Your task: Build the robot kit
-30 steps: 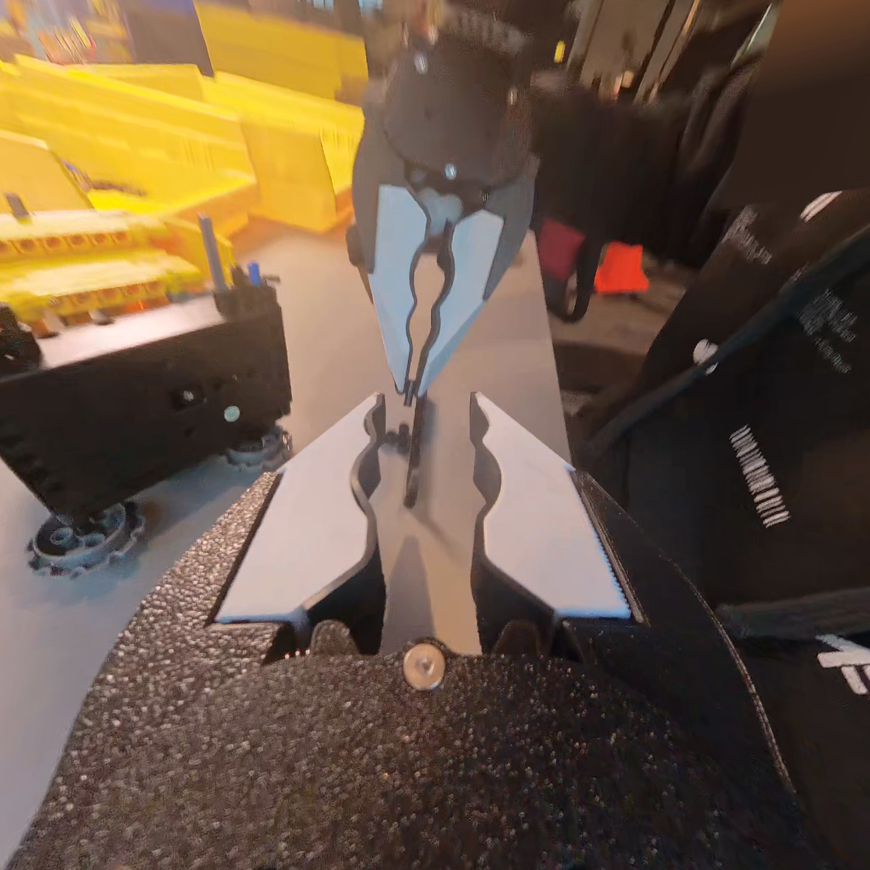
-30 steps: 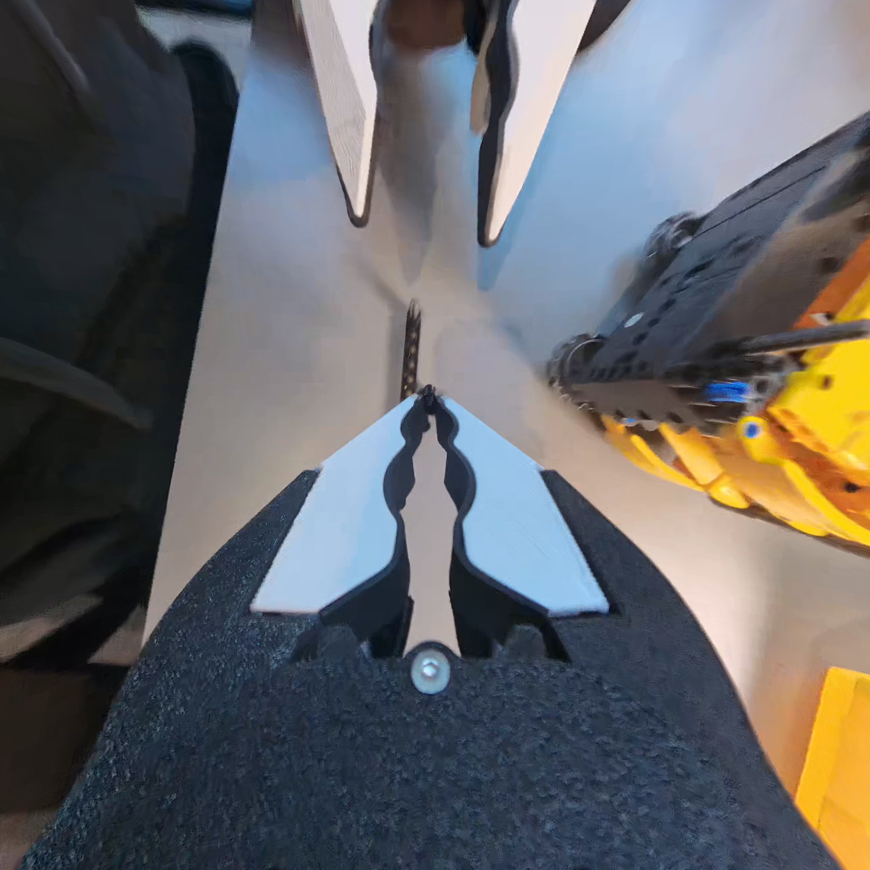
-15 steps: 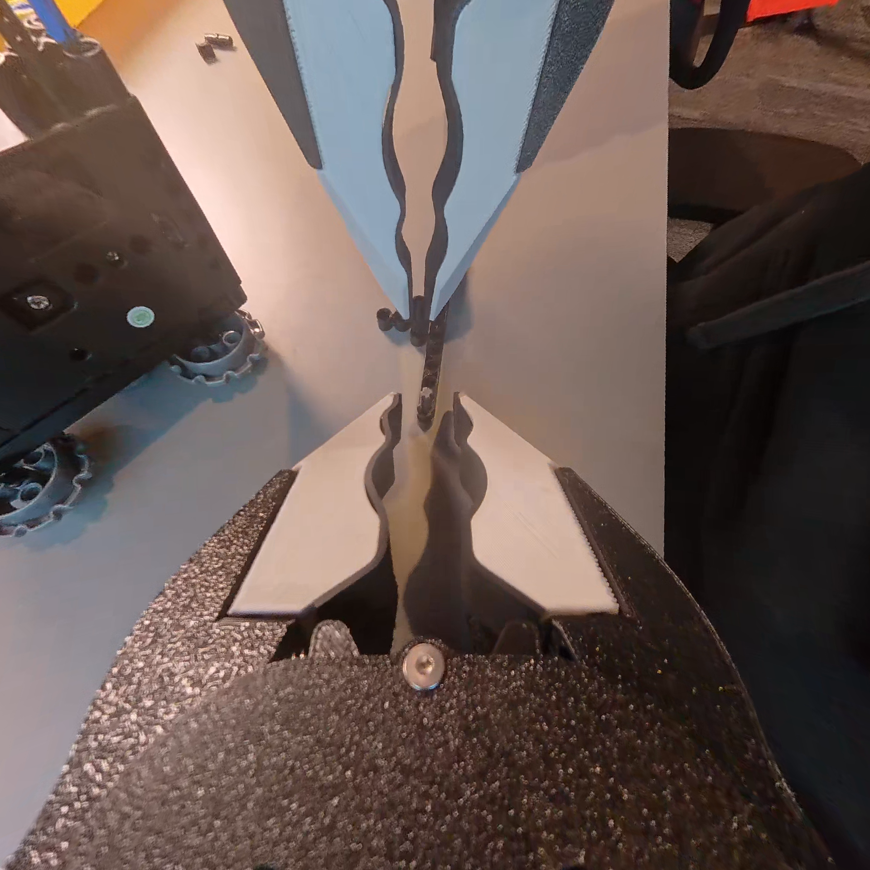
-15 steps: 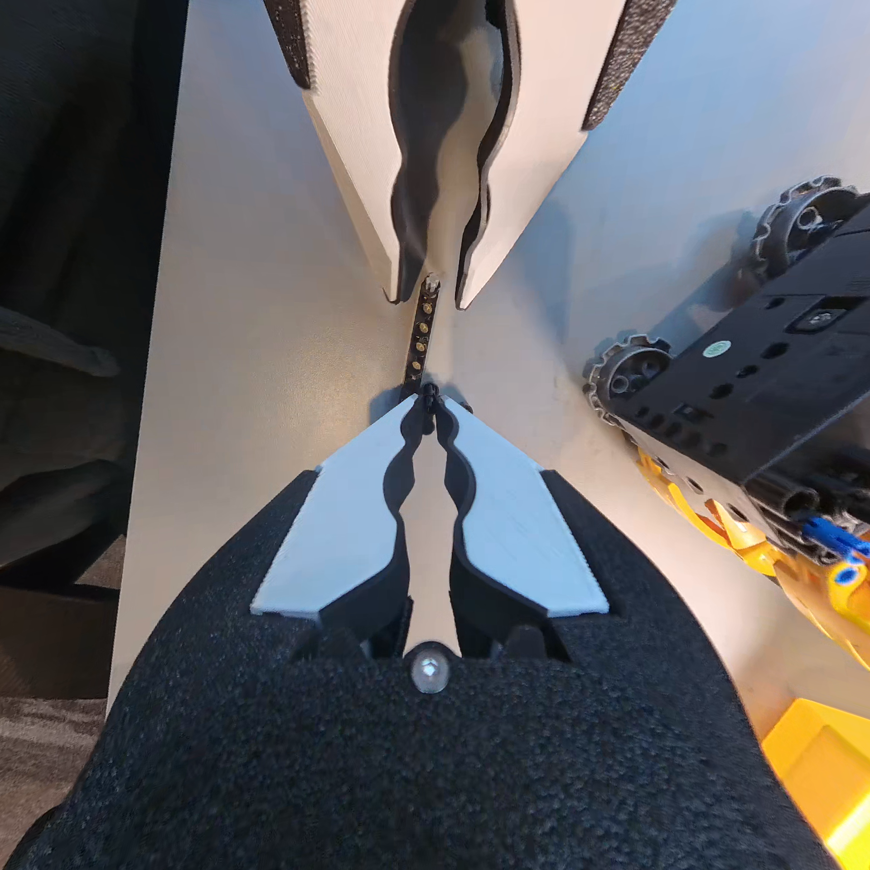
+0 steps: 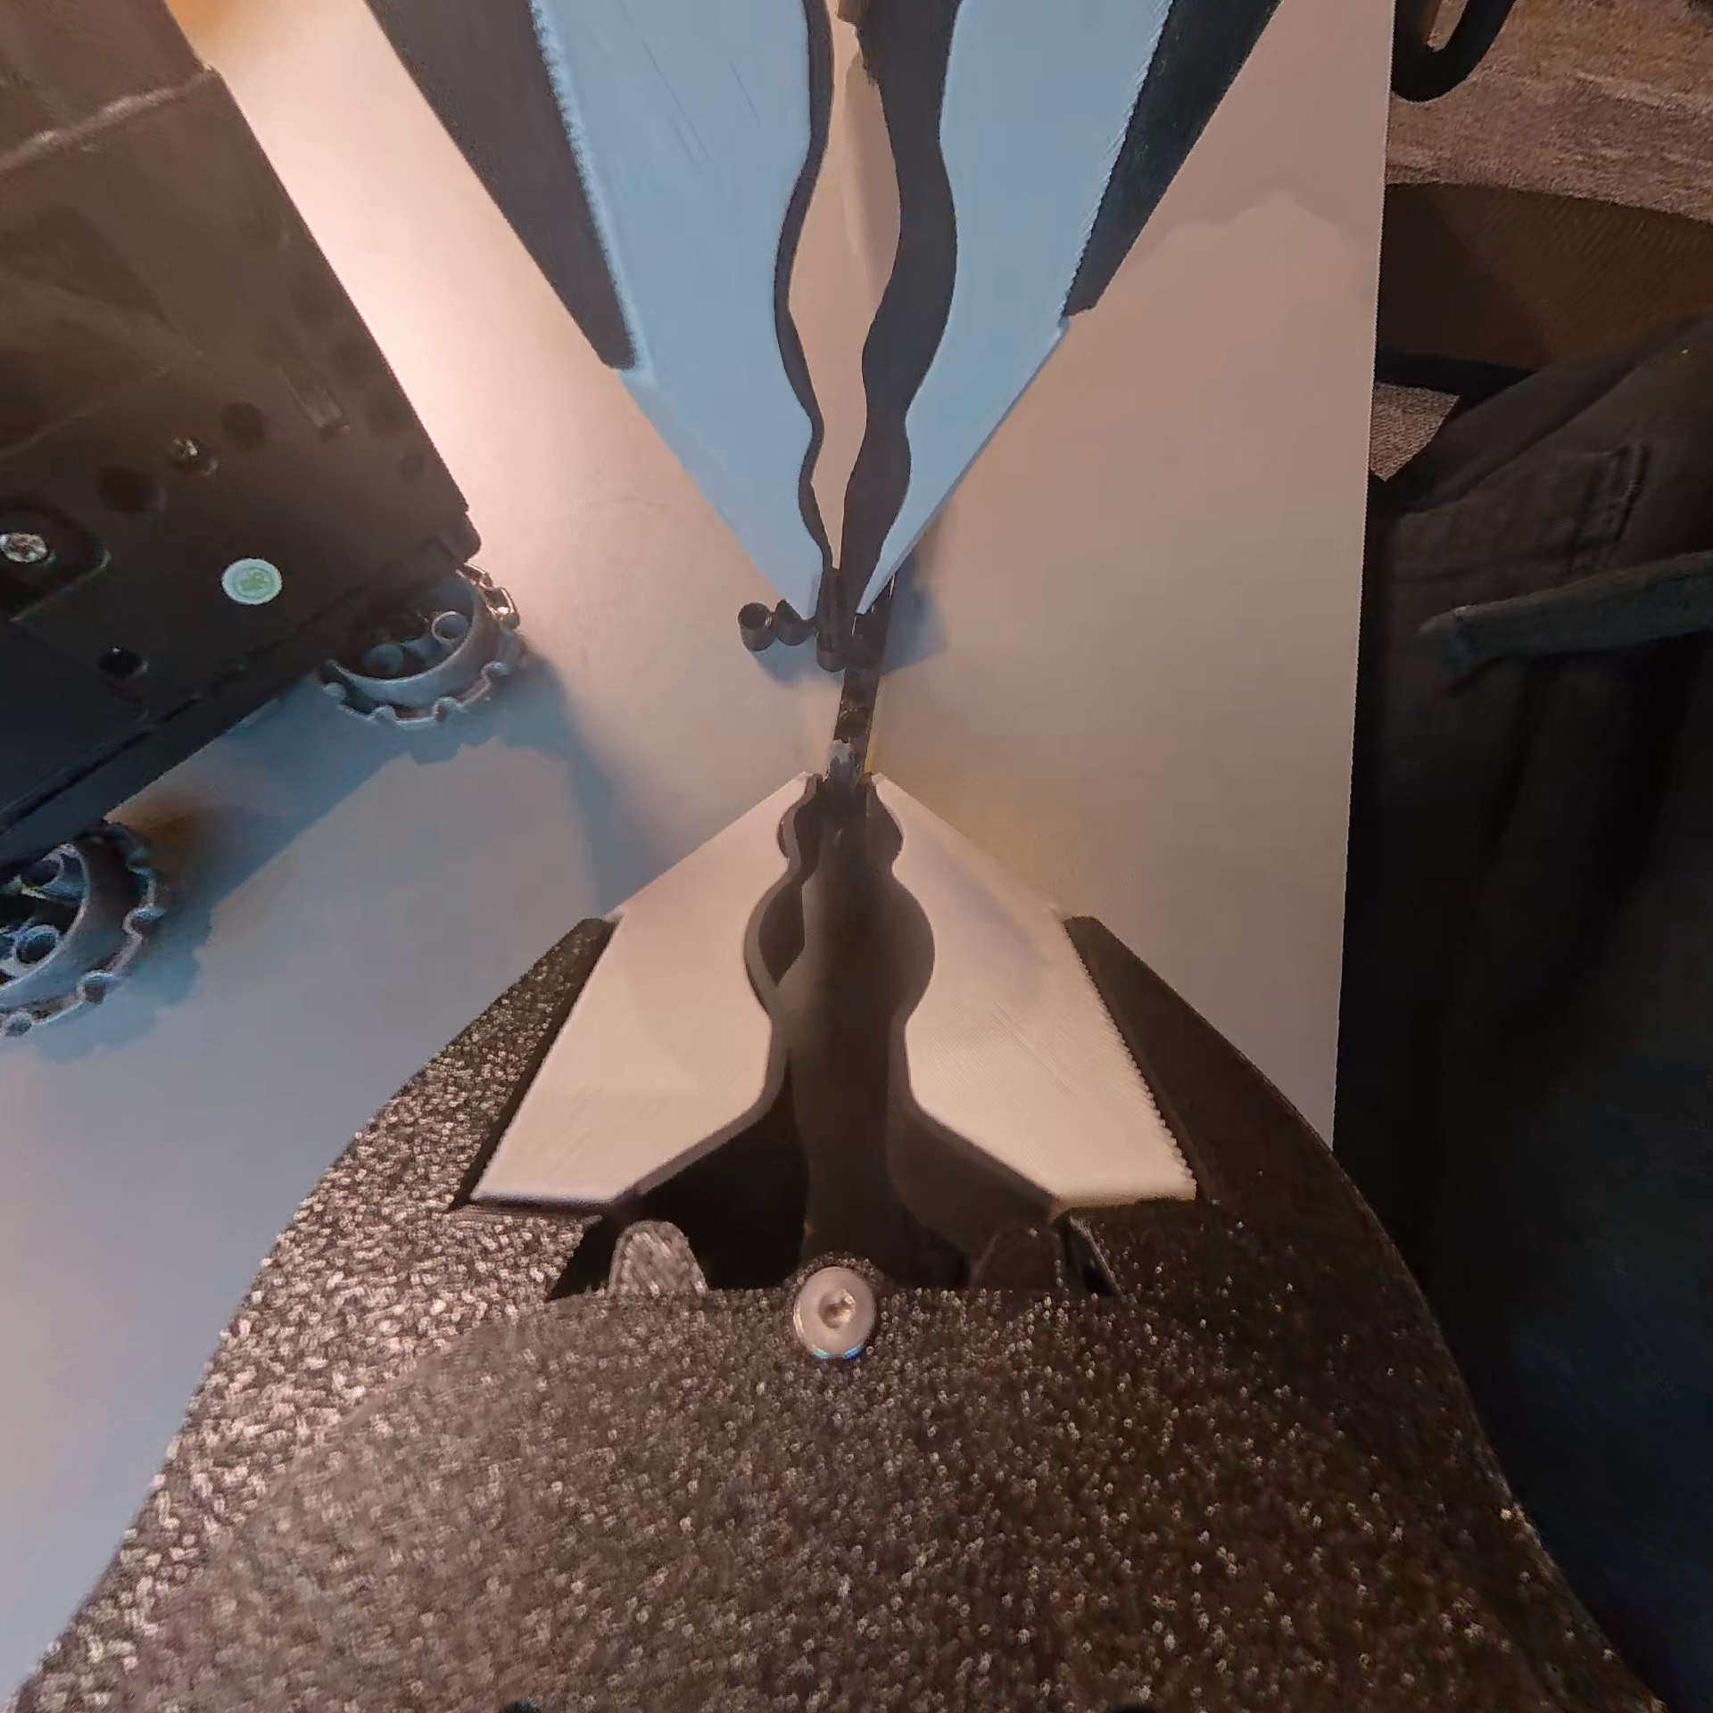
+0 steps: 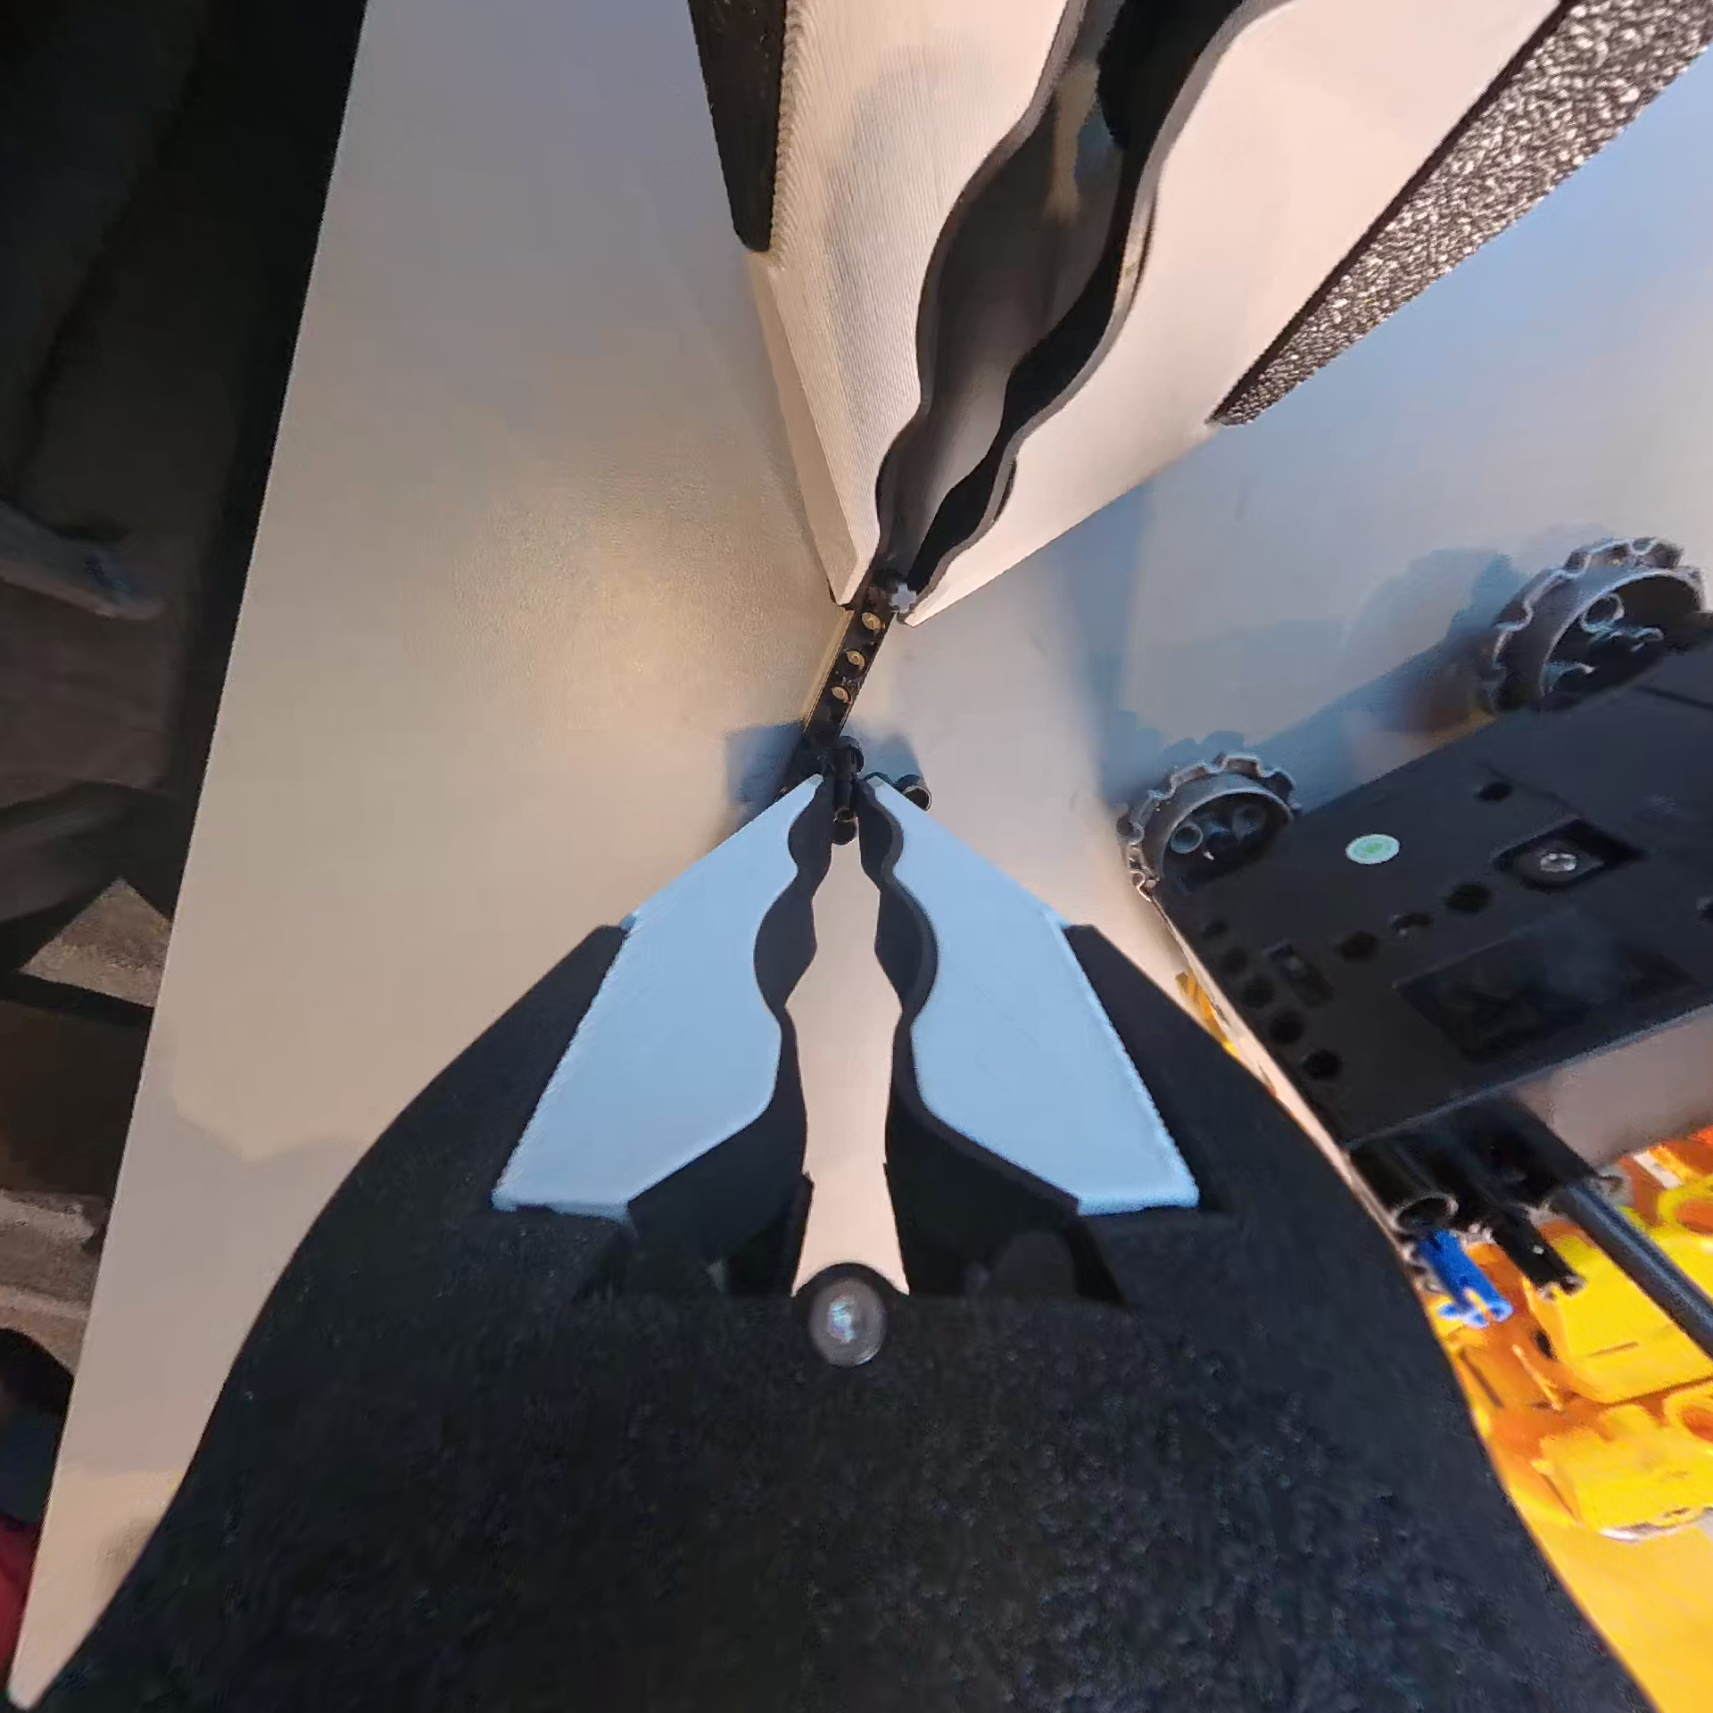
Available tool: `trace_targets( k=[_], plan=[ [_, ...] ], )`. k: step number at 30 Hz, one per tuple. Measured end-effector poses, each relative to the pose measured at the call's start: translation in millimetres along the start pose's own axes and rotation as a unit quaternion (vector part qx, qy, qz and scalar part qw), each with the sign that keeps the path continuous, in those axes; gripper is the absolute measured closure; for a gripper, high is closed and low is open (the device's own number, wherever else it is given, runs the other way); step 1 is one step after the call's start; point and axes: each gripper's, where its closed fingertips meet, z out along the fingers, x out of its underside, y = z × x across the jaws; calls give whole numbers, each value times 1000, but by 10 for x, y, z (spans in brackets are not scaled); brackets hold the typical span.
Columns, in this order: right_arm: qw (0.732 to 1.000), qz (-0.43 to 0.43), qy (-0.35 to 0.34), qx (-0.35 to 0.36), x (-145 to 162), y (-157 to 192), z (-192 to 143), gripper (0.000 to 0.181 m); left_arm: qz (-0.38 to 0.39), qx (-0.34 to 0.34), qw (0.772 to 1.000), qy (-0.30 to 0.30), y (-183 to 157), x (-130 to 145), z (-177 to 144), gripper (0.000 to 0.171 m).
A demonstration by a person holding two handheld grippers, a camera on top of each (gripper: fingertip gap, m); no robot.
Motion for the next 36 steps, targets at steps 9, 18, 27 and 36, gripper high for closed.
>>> trace_targets(
  k=[9, 18, 27, 36],
  plan=[
    [998, 33, -48, 10, -10, -30, -124, 177, -35, 32, 994, -101, 5, -204, -298, 155],
    [984, 63, -165, 36, -307, -73, -448, 177, -8, 34, 991, -129, -19, -460, -185, 161],
    [965, 89, -244, 39, -357, -48, -598, 176, 23, 44, 984, -169, -81, -587, -266, 170],
    [948, 96, -301, 35, -408, -25, -696, 176, 12, 76, 975, -207, -130, -652, -341, 170]
  ],
)
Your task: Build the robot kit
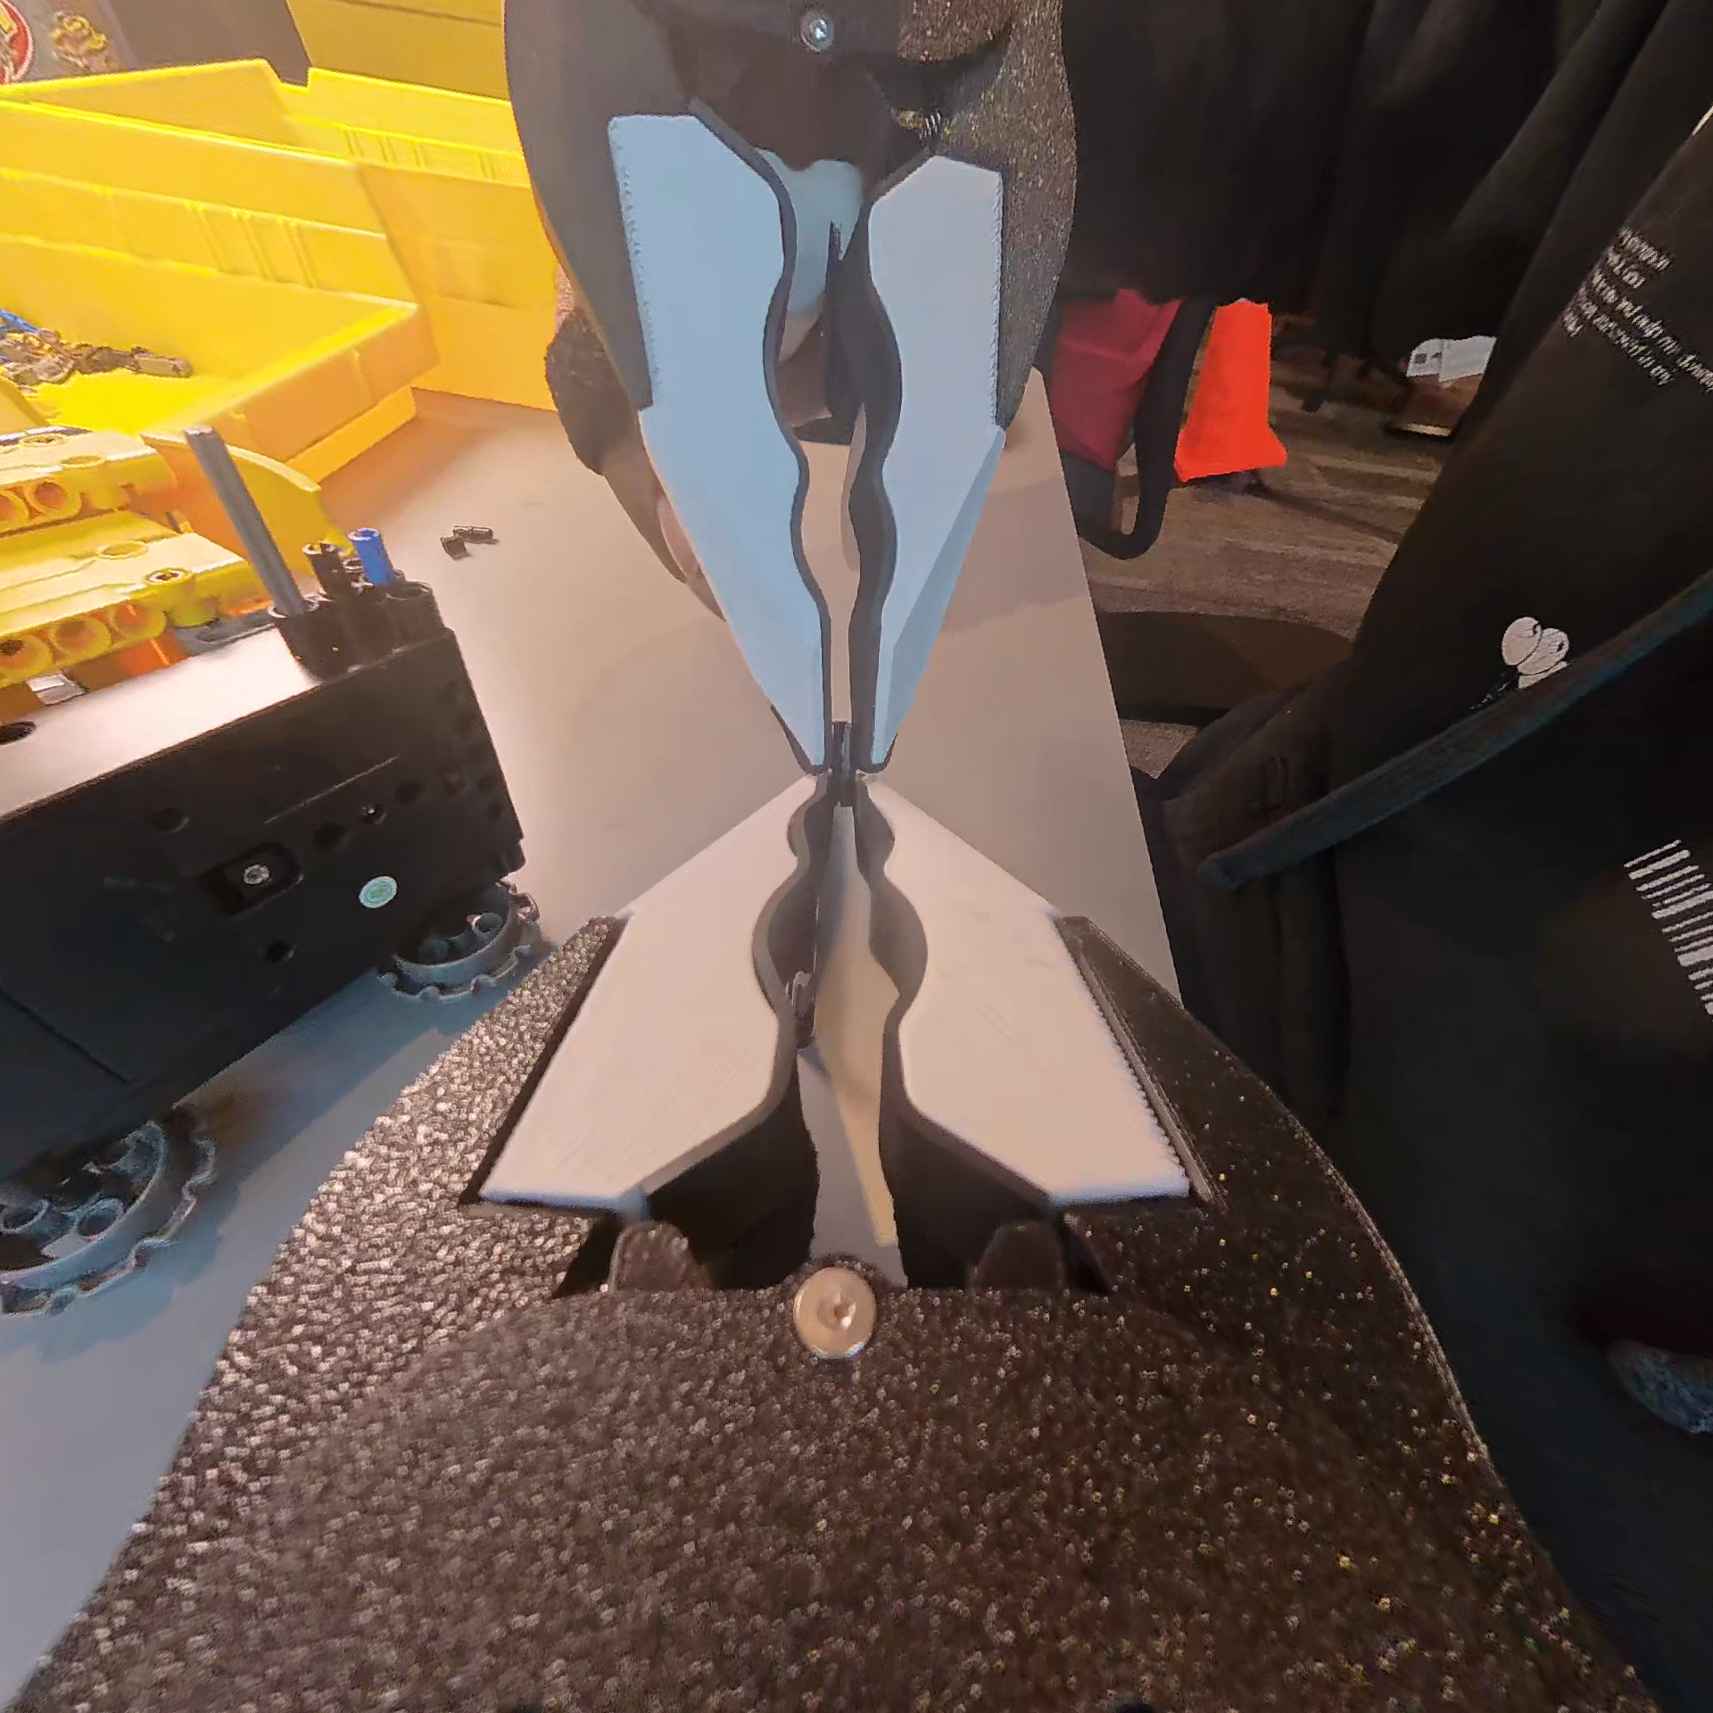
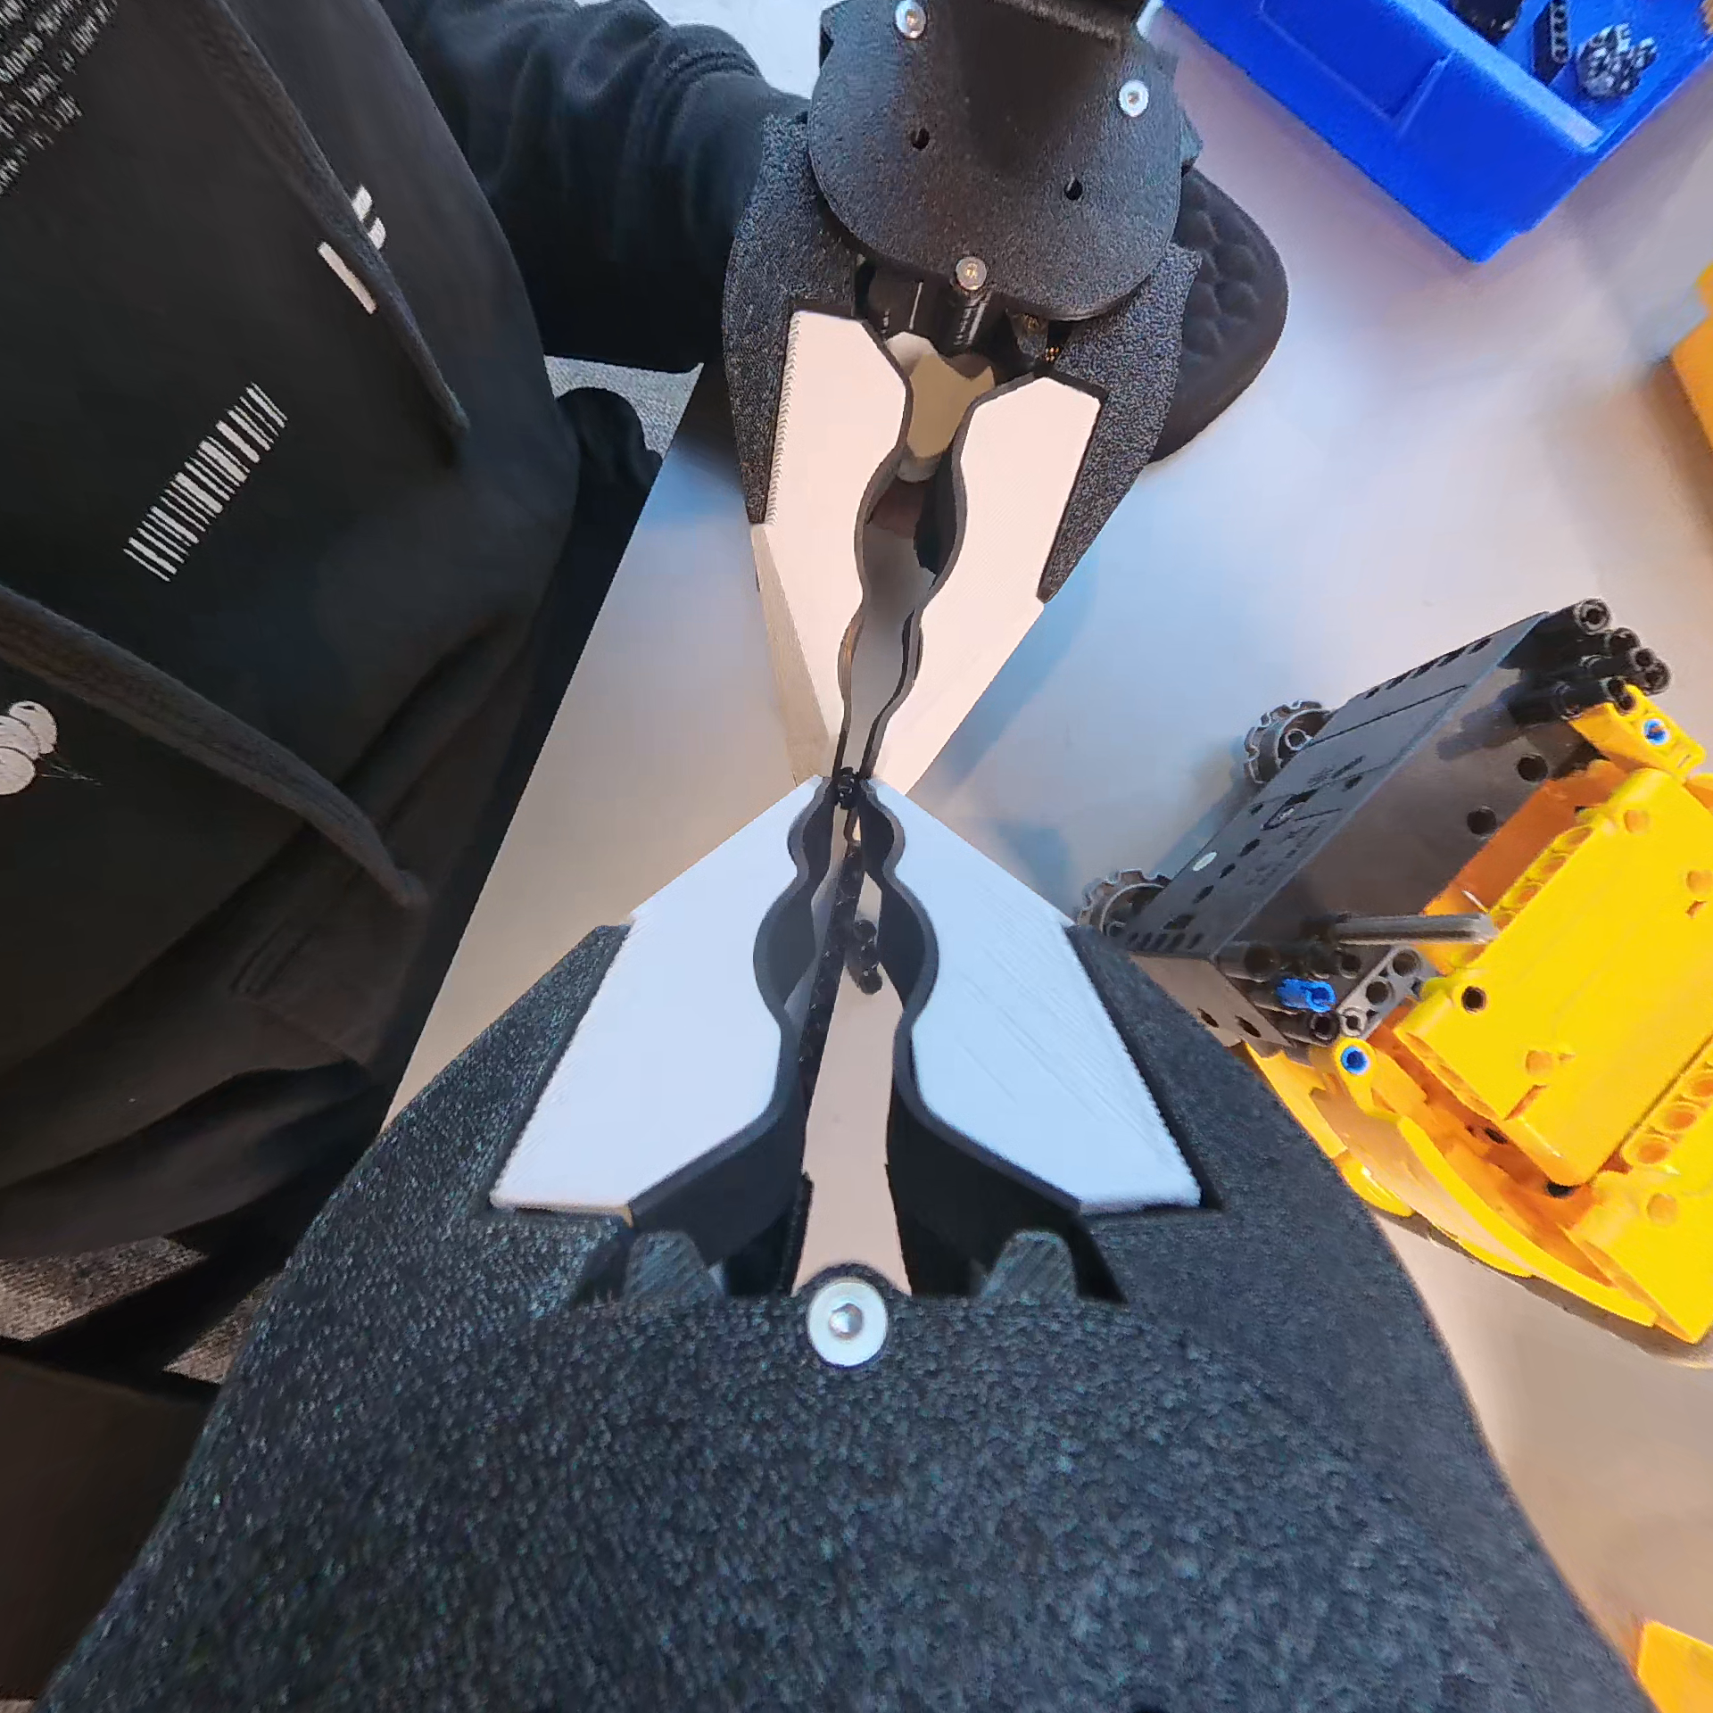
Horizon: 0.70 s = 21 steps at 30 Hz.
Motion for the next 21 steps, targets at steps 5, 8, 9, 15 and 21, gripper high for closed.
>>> trace_targets(
  k=[5, 8, 9, 15, 21],
  plan=[
    [1000, 4, 11, -1, 25, -17, 3, 176, -17, 7, 1000, 11, 19, 19, 22, 170],
    [998, 0, 65, 11, 179, -77, 47, 177, -28, -11, 999, 30, 122, 70, -7, 163],
    [996, -11, 91, 17, 263, -99, 66, 177, -38, -12, 999, 33, 152, 76, -41, 158],
    [983, -35, 182, -11, 584, -35, 240, 177, -54, -21, 994, 98, 368, 236, -193, 158],
    [967, -72, 242, -18, 695, -66, 322, 177, 14, 46, 975, 217, 401, 535, -104, 155]
  ],
)
